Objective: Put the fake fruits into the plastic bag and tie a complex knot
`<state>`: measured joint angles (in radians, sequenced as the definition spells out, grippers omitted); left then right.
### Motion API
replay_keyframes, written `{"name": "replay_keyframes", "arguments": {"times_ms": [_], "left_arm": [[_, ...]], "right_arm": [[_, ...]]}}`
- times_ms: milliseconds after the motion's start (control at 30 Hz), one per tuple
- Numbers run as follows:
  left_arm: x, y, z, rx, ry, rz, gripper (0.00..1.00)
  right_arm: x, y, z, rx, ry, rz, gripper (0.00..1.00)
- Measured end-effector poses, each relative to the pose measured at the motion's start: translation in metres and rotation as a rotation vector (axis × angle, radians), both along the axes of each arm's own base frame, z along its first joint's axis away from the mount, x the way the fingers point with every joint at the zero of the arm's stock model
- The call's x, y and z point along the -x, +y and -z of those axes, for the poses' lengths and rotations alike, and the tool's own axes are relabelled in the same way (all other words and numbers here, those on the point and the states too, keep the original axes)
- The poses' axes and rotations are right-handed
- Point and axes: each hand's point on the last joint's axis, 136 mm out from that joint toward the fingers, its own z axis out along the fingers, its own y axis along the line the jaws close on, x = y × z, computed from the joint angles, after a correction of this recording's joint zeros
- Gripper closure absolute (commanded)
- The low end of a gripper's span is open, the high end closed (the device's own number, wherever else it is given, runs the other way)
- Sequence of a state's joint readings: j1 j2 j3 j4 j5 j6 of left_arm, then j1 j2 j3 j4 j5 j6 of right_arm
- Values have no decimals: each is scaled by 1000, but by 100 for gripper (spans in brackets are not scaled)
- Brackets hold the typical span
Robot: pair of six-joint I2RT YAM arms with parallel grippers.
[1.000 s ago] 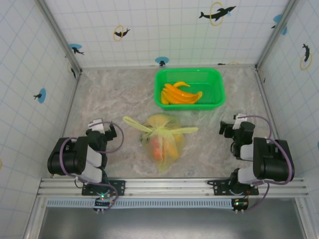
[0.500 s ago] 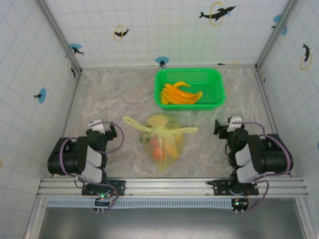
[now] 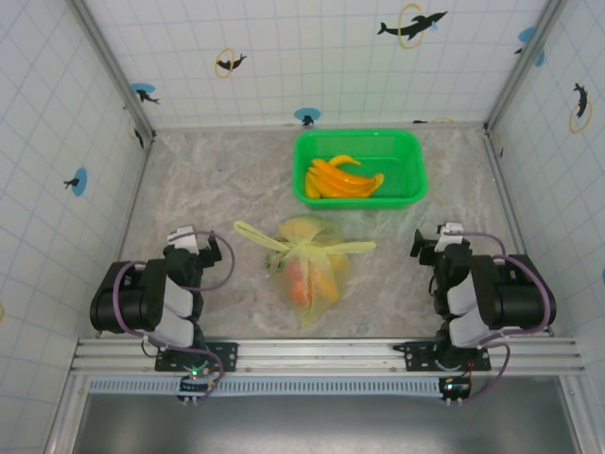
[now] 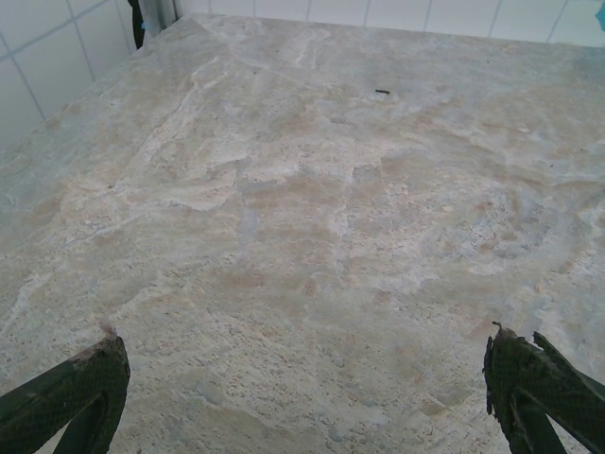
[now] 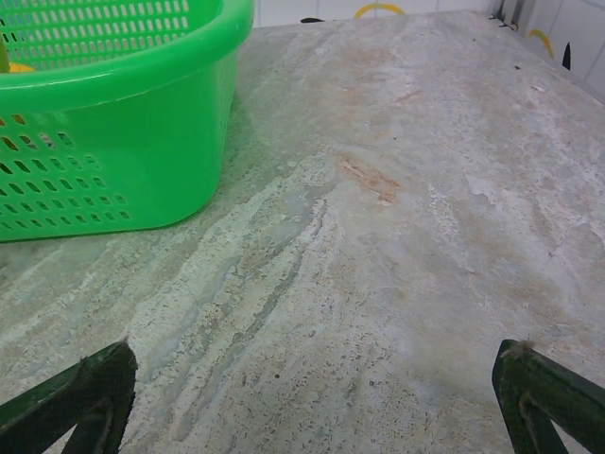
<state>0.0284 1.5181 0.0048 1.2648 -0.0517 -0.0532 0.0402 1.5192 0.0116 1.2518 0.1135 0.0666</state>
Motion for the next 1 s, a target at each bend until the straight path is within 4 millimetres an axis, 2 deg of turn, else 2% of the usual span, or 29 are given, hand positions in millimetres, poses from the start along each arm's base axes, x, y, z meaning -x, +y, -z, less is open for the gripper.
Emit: {"name": "replay_keyframes", "arguments": {"times_ms": [1000], "left_arm": [[0,1,0,9,0,2,2]], "right_arm": [[0,1,0,2,1,-4,0]]}}
